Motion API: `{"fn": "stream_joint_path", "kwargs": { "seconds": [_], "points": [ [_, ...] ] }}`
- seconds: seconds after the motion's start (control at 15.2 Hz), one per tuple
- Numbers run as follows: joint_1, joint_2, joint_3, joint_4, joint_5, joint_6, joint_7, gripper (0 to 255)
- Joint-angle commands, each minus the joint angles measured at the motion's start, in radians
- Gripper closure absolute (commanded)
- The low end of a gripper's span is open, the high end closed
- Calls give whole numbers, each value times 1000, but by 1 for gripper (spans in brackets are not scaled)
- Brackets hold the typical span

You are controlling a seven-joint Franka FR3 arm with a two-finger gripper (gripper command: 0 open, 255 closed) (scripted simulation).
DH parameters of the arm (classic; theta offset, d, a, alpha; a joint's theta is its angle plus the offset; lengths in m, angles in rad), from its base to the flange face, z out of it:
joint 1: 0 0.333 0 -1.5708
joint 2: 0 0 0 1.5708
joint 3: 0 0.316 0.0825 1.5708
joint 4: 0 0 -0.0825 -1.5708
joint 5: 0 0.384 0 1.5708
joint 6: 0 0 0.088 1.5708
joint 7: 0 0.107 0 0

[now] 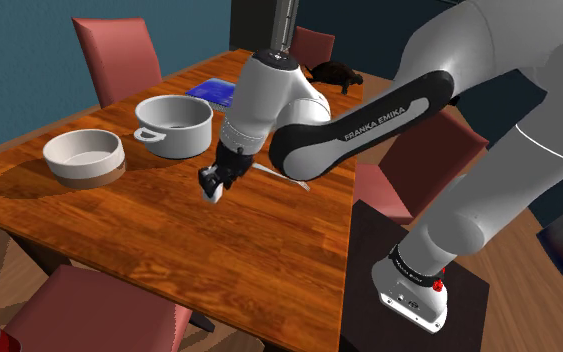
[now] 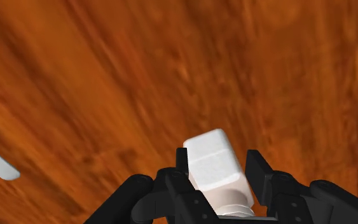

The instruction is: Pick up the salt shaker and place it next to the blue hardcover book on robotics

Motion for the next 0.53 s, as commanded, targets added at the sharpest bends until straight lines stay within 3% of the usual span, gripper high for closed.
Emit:
{"fn": "stream_joint_path", "kwargs": {
  "seconds": [0.0,0.46],
  "points": [
    [5,-23,-5,11,27,-30,-21,255],
    [18,-82,-25,60,84,-127,-67,255]
  ]
}}
